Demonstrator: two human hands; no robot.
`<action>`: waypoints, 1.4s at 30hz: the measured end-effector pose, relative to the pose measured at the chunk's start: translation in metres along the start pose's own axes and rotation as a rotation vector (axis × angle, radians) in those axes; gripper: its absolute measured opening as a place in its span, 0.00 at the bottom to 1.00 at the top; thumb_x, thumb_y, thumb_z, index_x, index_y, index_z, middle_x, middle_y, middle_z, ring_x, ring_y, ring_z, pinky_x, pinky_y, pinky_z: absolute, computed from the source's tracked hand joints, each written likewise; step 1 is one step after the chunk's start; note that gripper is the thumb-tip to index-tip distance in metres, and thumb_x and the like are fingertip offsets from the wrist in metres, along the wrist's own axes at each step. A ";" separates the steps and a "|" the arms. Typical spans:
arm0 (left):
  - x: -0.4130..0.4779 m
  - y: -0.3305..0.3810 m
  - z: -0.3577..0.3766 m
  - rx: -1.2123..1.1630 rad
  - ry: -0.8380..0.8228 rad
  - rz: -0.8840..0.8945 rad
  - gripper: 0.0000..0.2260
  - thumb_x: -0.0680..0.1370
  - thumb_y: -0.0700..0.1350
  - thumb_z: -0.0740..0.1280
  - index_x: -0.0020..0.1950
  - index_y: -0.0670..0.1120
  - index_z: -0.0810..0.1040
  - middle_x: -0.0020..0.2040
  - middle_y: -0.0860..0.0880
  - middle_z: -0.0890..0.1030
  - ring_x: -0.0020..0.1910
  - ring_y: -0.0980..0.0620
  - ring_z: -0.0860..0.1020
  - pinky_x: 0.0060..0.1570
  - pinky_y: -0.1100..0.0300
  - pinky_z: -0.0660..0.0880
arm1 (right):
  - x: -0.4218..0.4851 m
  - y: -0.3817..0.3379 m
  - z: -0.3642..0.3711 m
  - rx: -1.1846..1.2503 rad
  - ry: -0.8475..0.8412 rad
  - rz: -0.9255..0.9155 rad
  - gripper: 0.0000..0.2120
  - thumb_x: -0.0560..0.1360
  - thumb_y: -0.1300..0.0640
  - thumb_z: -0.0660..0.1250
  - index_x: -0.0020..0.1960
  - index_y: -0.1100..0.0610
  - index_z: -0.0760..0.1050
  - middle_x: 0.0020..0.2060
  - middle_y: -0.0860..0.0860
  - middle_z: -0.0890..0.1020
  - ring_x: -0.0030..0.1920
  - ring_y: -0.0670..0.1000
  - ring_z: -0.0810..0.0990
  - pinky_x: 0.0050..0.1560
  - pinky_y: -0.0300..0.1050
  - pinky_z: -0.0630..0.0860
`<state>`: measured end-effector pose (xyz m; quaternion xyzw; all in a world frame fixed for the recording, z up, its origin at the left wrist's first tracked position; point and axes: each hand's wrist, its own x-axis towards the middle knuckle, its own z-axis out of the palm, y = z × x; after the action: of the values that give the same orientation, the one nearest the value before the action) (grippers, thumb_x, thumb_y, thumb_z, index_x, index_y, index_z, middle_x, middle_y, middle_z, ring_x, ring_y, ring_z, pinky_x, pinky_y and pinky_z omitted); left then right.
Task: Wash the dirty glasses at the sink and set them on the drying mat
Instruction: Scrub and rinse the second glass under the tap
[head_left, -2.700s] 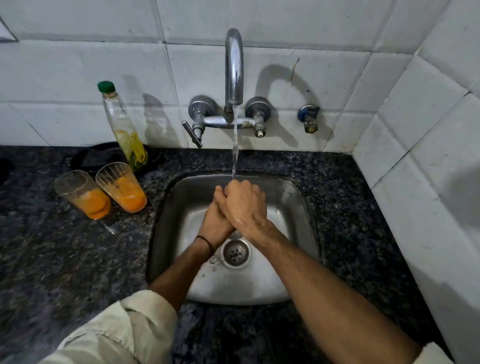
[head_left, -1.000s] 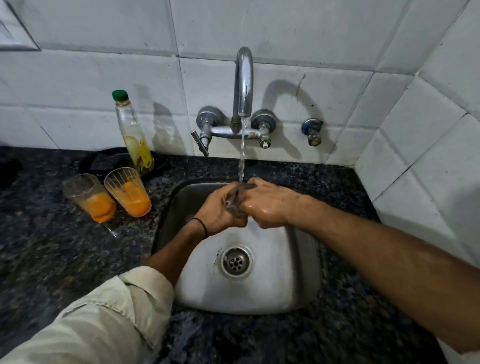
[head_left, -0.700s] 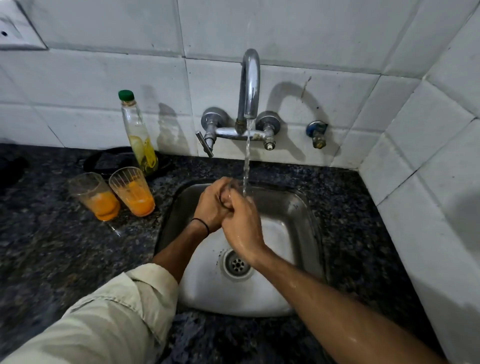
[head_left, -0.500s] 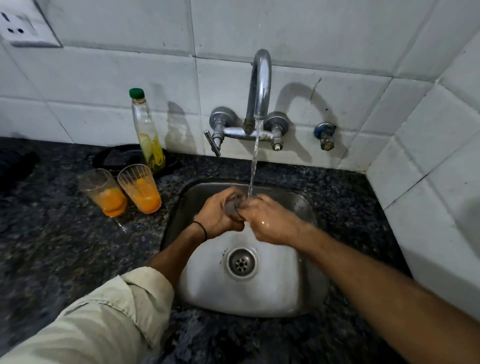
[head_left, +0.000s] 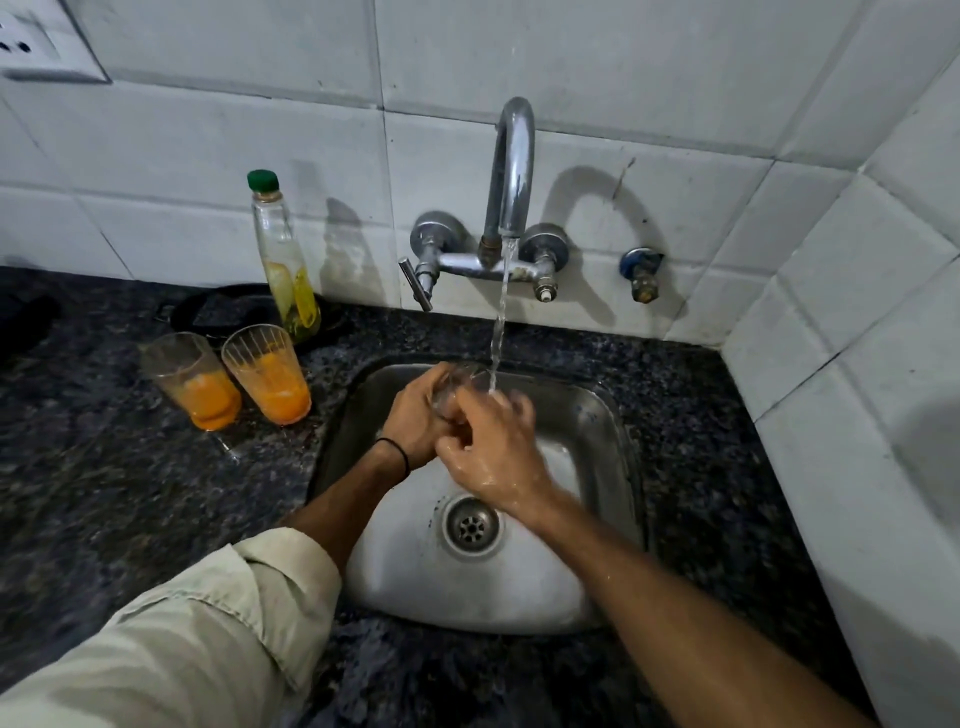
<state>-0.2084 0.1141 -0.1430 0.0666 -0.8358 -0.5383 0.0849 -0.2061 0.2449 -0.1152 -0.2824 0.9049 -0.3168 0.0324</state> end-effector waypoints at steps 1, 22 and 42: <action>-0.001 -0.002 -0.002 0.003 -0.036 -0.002 0.13 0.70 0.39 0.74 0.52 0.48 0.79 0.47 0.53 0.84 0.47 0.62 0.80 0.49 0.66 0.77 | 0.005 0.010 -0.013 -0.130 -0.140 -0.091 0.15 0.73 0.54 0.65 0.60 0.51 0.74 0.57 0.49 0.80 0.62 0.50 0.74 0.75 0.60 0.55; 0.004 0.009 0.009 0.035 -0.208 -0.037 0.30 0.62 0.35 0.79 0.62 0.42 0.76 0.54 0.43 0.83 0.53 0.44 0.82 0.55 0.51 0.79 | 0.047 0.013 -0.052 -0.538 -0.598 -0.238 0.10 0.74 0.58 0.68 0.55 0.55 0.76 0.51 0.51 0.78 0.54 0.52 0.76 0.55 0.43 0.68; 0.024 0.049 -0.002 0.813 -0.538 0.051 0.18 0.71 0.62 0.71 0.58 0.59 0.79 0.55 0.53 0.81 0.52 0.51 0.79 0.53 0.52 0.78 | 0.007 0.044 0.066 1.755 0.022 1.242 0.19 0.77 0.53 0.62 0.28 0.52 0.66 0.18 0.46 0.63 0.18 0.46 0.59 0.25 0.36 0.61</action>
<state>-0.2326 0.1278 -0.0963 -0.0678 -0.9720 -0.1642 -0.1539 -0.2184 0.2328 -0.1931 0.3516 0.3466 -0.7864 0.3711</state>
